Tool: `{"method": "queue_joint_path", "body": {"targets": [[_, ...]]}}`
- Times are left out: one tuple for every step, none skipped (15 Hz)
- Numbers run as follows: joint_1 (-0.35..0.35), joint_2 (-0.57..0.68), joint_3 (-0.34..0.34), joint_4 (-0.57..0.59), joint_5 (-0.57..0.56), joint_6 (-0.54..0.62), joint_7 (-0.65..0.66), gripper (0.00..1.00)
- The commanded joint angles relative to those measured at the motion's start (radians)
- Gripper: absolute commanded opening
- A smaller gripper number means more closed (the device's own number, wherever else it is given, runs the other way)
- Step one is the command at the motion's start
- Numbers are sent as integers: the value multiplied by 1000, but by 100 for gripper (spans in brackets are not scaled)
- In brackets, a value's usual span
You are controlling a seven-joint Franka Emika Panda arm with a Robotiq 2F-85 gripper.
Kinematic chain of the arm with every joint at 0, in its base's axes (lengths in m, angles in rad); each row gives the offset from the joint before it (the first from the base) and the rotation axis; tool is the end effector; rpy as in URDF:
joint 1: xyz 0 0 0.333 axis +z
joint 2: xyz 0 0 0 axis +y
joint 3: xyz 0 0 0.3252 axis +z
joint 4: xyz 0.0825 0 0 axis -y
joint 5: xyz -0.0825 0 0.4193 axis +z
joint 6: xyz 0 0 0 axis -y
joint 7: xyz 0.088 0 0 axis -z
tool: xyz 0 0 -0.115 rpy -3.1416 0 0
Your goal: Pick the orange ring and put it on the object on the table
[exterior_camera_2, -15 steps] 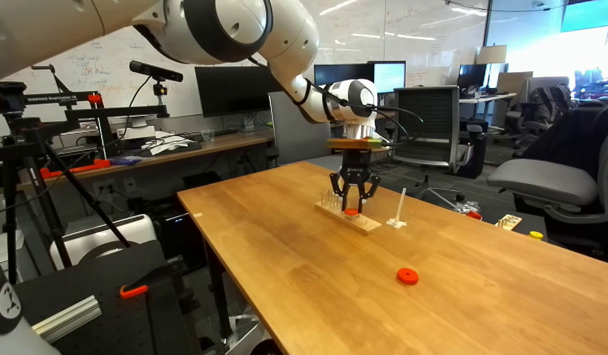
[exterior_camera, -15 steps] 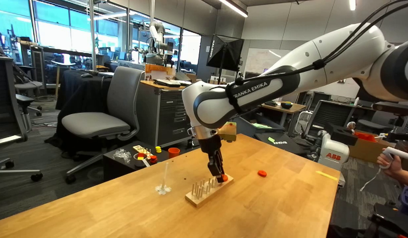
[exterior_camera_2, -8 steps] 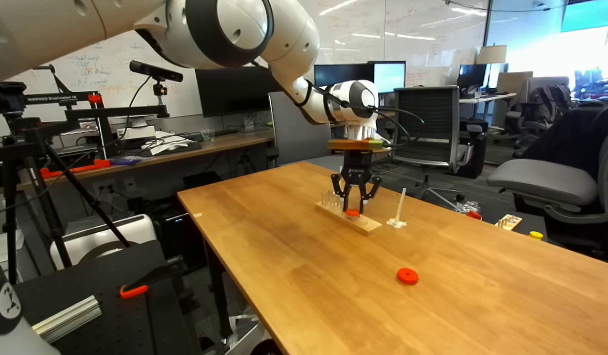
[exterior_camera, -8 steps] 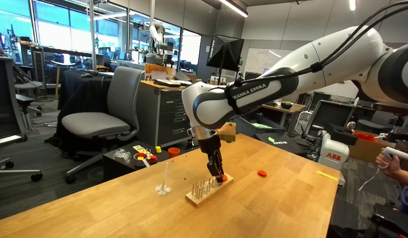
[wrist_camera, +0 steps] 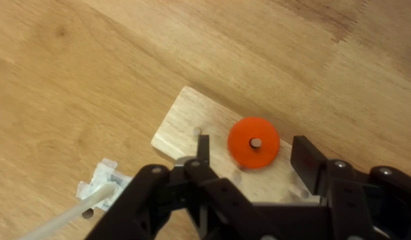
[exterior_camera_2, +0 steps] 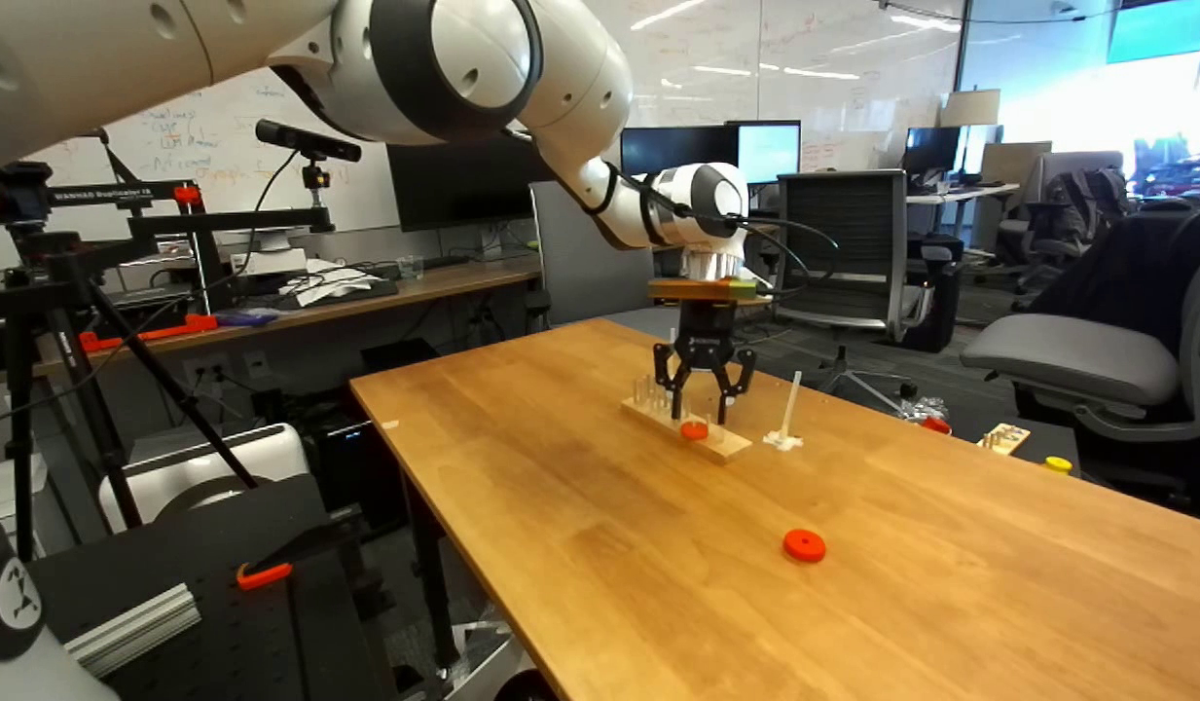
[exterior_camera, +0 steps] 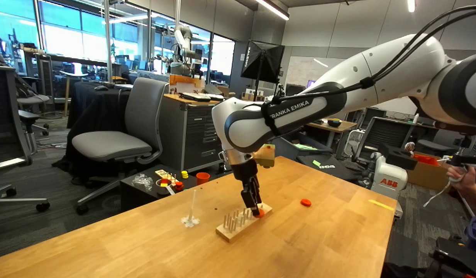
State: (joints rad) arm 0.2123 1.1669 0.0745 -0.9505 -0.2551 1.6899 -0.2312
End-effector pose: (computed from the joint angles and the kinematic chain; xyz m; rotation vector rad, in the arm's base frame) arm 0.7471 0.1736 0.0987 2.7818 0.8192 -0.6189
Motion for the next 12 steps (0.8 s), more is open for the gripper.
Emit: {"method": "queue_joint_path", "body": {"targets": [[-15, -66, 0, -67, -9, 30, -21, 97], [-23, -99, -1, -110, -12, 56, -19, 100], [-31, -127, -2, -144, -13, 82, -15, 100], [-45, -168, -2, -199, -13, 123, -10, 100], [-57, -206, -4, -252, -14, 165, -5, 100], [-69, -236, -5, -290, -14, 195, -5, 100], [-83, -265, -7, -329, -14, 230, -4, 100], [-98, -295, -7, -371, -13, 261, -4, 100], [-102, -324, -20, -408, -4, 289, 0, 100], [-114, -355, -22, -450, -3, 318, 0, 100], [-127, -385, -24, -492, -2, 345, -5, 100], [-141, -416, -21, -535, 0, 364, -21, 100]]}}
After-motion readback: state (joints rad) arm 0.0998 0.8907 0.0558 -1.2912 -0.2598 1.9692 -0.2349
